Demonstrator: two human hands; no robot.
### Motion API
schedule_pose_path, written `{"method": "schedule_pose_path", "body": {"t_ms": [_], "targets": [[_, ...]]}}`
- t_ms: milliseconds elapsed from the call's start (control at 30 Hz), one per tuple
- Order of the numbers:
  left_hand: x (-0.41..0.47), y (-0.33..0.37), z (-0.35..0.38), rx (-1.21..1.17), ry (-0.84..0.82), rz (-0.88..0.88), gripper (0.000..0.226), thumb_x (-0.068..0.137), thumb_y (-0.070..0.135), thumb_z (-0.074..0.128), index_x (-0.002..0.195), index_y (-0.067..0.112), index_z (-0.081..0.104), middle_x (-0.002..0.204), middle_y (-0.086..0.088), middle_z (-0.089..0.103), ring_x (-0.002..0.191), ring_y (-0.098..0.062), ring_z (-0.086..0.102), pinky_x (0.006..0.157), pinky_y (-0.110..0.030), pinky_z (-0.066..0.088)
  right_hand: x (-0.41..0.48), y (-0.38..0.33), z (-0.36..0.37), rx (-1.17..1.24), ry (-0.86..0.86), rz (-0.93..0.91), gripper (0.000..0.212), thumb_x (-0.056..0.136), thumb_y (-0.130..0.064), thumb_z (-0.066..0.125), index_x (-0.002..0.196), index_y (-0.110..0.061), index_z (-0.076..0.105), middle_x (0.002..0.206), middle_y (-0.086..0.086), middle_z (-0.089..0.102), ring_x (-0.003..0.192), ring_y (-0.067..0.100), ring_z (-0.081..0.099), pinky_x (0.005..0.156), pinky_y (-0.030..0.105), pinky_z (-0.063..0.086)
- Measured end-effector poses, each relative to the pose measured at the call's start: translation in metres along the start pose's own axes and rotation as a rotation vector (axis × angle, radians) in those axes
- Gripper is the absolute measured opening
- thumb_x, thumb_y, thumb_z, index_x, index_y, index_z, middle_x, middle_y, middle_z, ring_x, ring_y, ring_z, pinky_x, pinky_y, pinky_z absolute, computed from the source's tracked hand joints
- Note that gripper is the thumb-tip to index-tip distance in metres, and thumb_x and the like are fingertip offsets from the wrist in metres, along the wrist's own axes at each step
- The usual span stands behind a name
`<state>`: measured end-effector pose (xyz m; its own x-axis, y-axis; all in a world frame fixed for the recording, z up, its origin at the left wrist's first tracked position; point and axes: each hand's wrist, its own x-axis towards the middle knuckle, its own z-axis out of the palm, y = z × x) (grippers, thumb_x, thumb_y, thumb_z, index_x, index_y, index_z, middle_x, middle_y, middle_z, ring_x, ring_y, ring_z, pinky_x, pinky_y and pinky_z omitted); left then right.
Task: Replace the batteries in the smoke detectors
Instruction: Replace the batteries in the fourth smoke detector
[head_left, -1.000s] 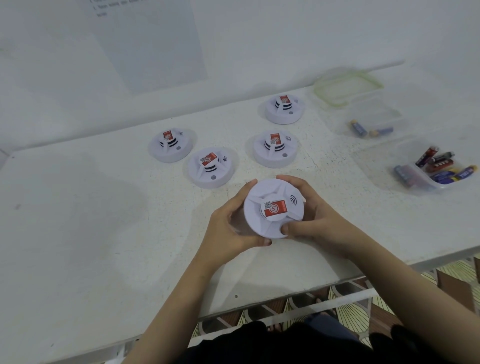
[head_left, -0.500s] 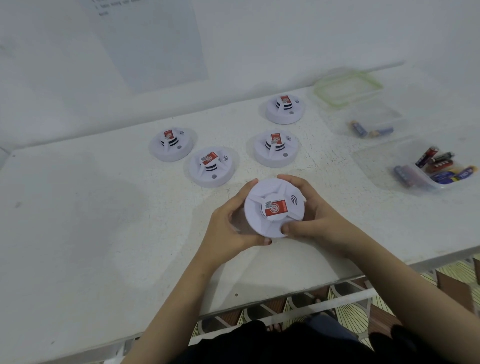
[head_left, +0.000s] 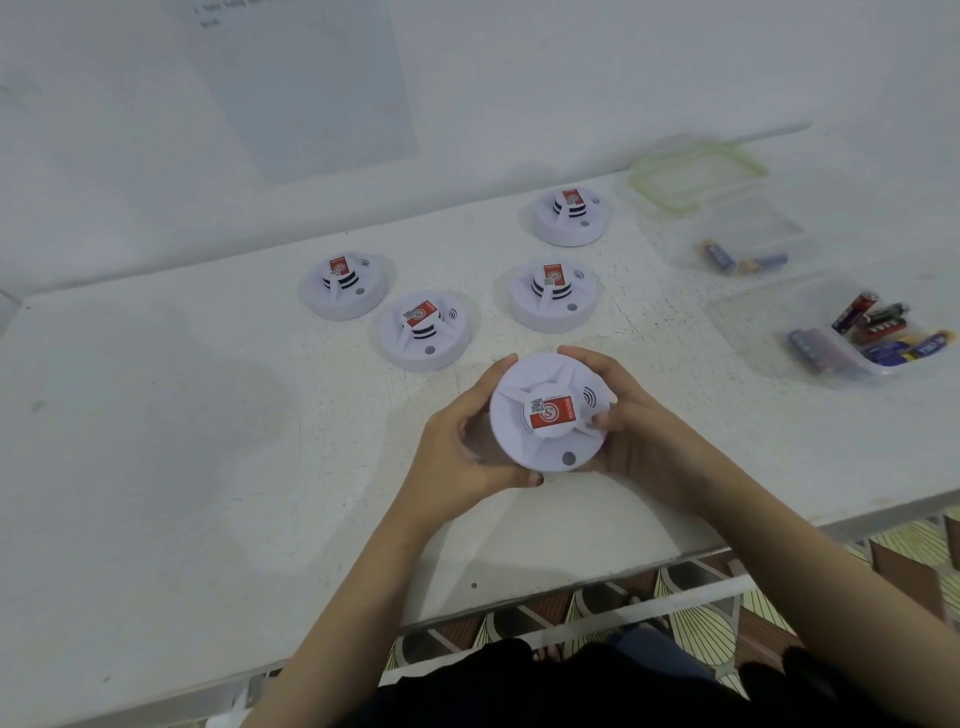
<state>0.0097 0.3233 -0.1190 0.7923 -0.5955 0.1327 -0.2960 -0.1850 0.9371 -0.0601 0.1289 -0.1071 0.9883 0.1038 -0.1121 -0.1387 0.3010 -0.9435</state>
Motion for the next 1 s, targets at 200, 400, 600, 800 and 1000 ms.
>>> {"method": "schedule_pose_path", "body": {"t_ms": [200,400,600,800,1000], "targets": [[-0.0001,0.0004,0.0012,0.002,0.001,0.004,0.094,0.058,0.006,0.087,0.140,0.021,0.043,0.139,0.002,0.054,0.128,-0.006,0.050,0.102,-0.022,0.045,0.0002,0.0000,-0.0001,0.051,0.025,0.006,0.056,0.077,-0.010,0.040,0.130,-0.029,0.047,0.122,0.004,0.059,0.101,0.027,0.063,0.069,0.036,0.056],[-0.0002,0.0015,0.0008,0.015,0.006,0.004,0.092,0.059,0.008,0.086,0.139,0.025,0.042,0.139,0.003,0.054,0.127,-0.006,0.051,0.102,-0.023,0.045,0.0006,-0.0001,0.0003,0.048,0.040,0.022,0.057,0.077,-0.011,0.040,0.132,-0.027,0.046,0.125,0.007,0.058,0.105,0.030,0.062,0.072,0.038,0.056],[-0.0002,-0.0005,0.0001,0.010,-0.009,-0.032,0.096,0.058,0.008,0.086,0.142,0.021,0.042,0.141,0.005,0.052,0.129,-0.008,0.049,0.105,-0.031,0.045,0.0011,-0.0010,0.0014,0.081,0.043,0.045,0.060,0.075,-0.010,0.040,0.134,-0.024,0.044,0.127,0.011,0.056,0.103,0.033,0.061,0.072,0.039,0.057],[0.0003,-0.0003,-0.0002,0.016,-0.020,-0.055,0.097,0.059,0.013,0.085,0.144,0.020,0.040,0.141,0.005,0.051,0.129,-0.010,0.049,0.105,-0.039,0.045,0.0022,-0.0005,0.0008,0.060,0.058,0.050,0.060,0.076,-0.012,0.042,0.134,-0.024,0.044,0.128,0.012,0.055,0.105,0.035,0.061,0.073,0.041,0.057],[-0.0003,-0.0012,0.0001,0.030,-0.021,-0.051,0.096,0.060,0.011,0.085,0.144,0.018,0.040,0.141,0.005,0.051,0.130,-0.009,0.048,0.106,-0.036,0.045,0.0022,-0.0003,0.0005,0.057,0.067,0.050,0.059,0.076,-0.012,0.041,0.134,-0.024,0.045,0.127,0.011,0.057,0.103,0.033,0.063,0.072,0.040,0.057]]}}
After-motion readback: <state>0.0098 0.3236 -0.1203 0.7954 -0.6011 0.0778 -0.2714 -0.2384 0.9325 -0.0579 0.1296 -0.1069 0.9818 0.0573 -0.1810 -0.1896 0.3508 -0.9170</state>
